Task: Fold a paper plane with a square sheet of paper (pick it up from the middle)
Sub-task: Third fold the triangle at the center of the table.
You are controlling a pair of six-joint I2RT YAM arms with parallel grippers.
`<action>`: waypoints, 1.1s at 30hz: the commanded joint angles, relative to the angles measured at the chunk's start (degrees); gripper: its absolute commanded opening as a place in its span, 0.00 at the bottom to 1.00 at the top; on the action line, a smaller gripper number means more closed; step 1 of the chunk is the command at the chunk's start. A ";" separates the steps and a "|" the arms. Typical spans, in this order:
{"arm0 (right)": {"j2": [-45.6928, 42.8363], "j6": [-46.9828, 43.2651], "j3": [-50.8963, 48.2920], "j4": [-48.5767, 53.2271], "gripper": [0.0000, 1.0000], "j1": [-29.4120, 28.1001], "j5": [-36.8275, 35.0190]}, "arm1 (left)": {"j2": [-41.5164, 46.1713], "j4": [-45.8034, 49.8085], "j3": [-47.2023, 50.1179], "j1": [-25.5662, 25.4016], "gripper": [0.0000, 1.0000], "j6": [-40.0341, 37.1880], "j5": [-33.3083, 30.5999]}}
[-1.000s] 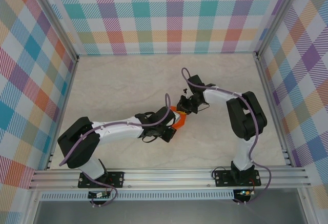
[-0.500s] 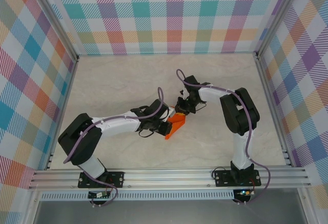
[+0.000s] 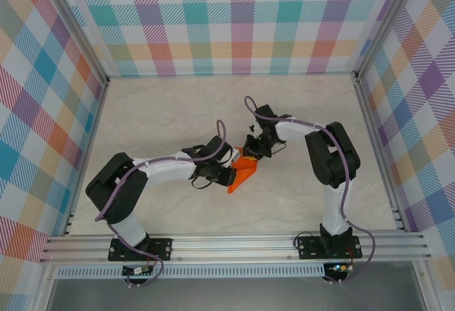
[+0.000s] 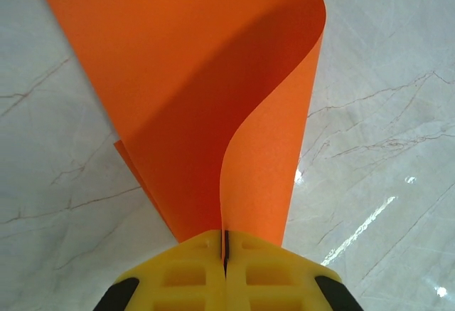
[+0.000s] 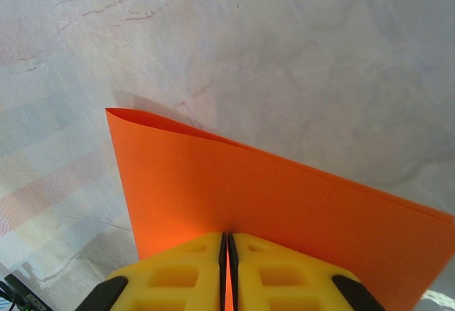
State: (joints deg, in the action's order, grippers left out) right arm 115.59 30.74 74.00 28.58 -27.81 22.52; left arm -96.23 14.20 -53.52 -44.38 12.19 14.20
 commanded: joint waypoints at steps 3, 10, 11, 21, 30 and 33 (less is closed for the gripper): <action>1.30 -1.14 -0.50 2.62 0.13 -0.32 -1.49 | -1.78 0.23 -2.77 1.03 0.00 -1.90 0.73; 1.22 -0.96 -0.48 2.72 0.13 -0.31 -1.68 | -3.65 1.14 -4.04 1.15 0.01 -2.67 -0.47; 1.22 -0.99 -0.52 2.73 0.13 -0.31 -1.62 | -3.85 1.06 -4.08 1.22 0.01 -2.61 -0.38; 1.38 -0.83 -0.51 2.71 0.14 -0.31 -1.74 | -4.43 0.56 -3.59 1.32 0.02 -2.08 0.35; 1.39 -0.77 -1.13 2.50 0.14 -0.32 -1.83 | -5.66 -0.33 -4.66 1.31 0.03 -2.08 1.08; 1.22 -0.60 -1.39 2.46 0.14 -0.31 -1.84 | -6.17 -0.46 -4.34 1.35 0.03 -1.52 0.92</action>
State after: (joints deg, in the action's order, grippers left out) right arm 115.59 30.76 73.97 28.56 -27.81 22.50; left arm -101.34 14.61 -56.73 -43.55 10.68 14.15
